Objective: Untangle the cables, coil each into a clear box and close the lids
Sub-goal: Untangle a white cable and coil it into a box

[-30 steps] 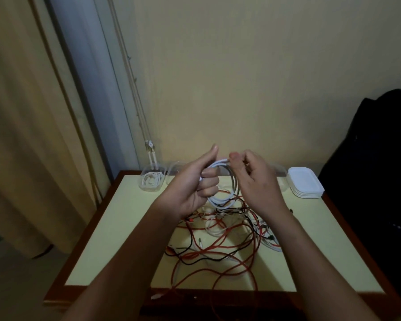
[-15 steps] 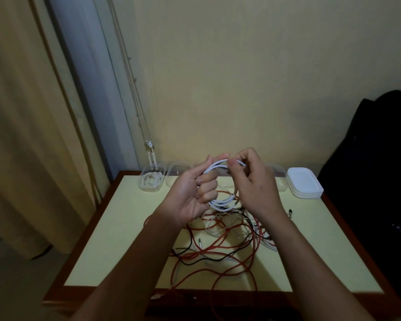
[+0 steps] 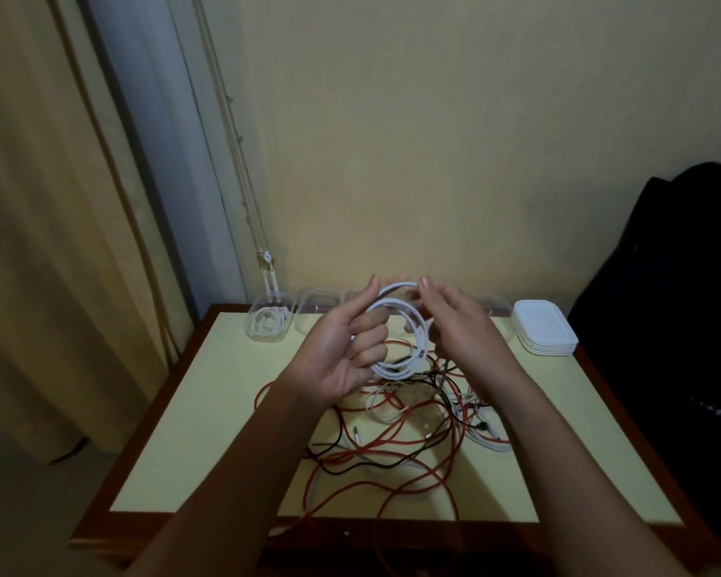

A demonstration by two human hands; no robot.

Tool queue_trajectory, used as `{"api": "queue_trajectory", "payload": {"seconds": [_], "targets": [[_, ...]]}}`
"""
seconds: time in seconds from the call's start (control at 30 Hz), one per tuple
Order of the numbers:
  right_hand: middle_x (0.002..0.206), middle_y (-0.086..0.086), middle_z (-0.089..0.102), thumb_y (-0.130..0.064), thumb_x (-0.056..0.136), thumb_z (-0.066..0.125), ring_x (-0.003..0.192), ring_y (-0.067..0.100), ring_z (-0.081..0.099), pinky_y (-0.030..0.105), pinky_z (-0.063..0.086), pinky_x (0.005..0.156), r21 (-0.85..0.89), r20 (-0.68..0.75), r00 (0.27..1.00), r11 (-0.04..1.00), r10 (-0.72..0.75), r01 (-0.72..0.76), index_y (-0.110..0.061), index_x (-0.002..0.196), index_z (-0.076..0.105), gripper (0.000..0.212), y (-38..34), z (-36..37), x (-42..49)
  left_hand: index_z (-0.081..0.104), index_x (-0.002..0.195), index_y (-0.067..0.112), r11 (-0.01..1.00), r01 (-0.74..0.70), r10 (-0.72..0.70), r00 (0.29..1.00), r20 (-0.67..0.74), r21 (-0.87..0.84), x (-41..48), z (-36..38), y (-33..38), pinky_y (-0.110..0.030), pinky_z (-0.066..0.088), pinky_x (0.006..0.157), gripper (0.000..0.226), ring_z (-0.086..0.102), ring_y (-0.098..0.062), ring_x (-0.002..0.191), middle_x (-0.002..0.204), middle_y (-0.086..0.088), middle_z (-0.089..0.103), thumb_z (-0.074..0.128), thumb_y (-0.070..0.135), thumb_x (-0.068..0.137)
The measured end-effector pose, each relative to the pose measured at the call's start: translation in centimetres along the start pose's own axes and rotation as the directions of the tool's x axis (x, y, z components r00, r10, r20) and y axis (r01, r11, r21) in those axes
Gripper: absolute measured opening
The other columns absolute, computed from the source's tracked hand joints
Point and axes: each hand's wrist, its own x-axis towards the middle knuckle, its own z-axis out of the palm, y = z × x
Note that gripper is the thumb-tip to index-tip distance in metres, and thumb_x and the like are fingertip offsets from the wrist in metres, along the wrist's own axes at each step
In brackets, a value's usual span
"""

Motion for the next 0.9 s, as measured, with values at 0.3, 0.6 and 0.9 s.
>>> {"api": "queue_trajectory", "payload": {"seconds": [0.3, 0.6, 0.9], "targets": [[0.064, -0.01, 0.043, -0.052, 0.103, 0.044, 0.055, 0.005, 0.036, 0.028, 0.029, 0.058, -0.062, 0.085, 0.993, 0.994, -0.084, 0.089, -0.016, 0.08, 0.063, 0.047, -2.0, 0.4, 1.0, 0.063, 0.123, 0.015, 0.99, -0.028, 0.039, 0.996, -0.081, 0.138, 0.5, 0.3, 1.4, -0.019, 0.01, 0.038, 0.046, 0.01, -0.005, 0.042, 0.065, 0.005, 0.021, 0.039, 0.048, 0.102], [0.063, -0.009, 0.042, -0.03, 0.097, 0.063, 0.059, 0.007, 0.038, 0.027, 0.032, 0.06, -0.06, 0.105, 0.983, 0.986, -0.15, 0.157, -0.018, 0.075, 0.065, 0.025, -0.3, -0.4, 0.7, 0.067, 0.114, 0.007, 0.959, -0.044, 0.114, 0.965, -0.236, 0.282, -0.5, -0.8, 4.1, -0.017, 0.008, 0.037, 0.035, 0.015, -0.003, 0.033, 0.052, 0.008, 0.028, 0.046, 0.033, 0.102], [0.074, -0.002, 0.066, -0.028, 0.097, 0.066, 0.071, 0.007, 0.059, 0.03, 0.045, 0.071, -0.3, 0.111, 0.993, 0.954, 0.039, -0.004, -0.019, 0.081, 0.069, 0.019, 9.8, 0.3, 0.2, 0.061, 0.127, 0.011, 0.938, -0.308, 0.337, 0.92, -0.201, 0.16, -2.1, -1.7, 6.0, -0.018, 0.011, 0.036, 0.066, 0.009, -0.007, 0.047, 0.057, 0.009, 0.026, 0.054, 0.058, 0.08]]}}
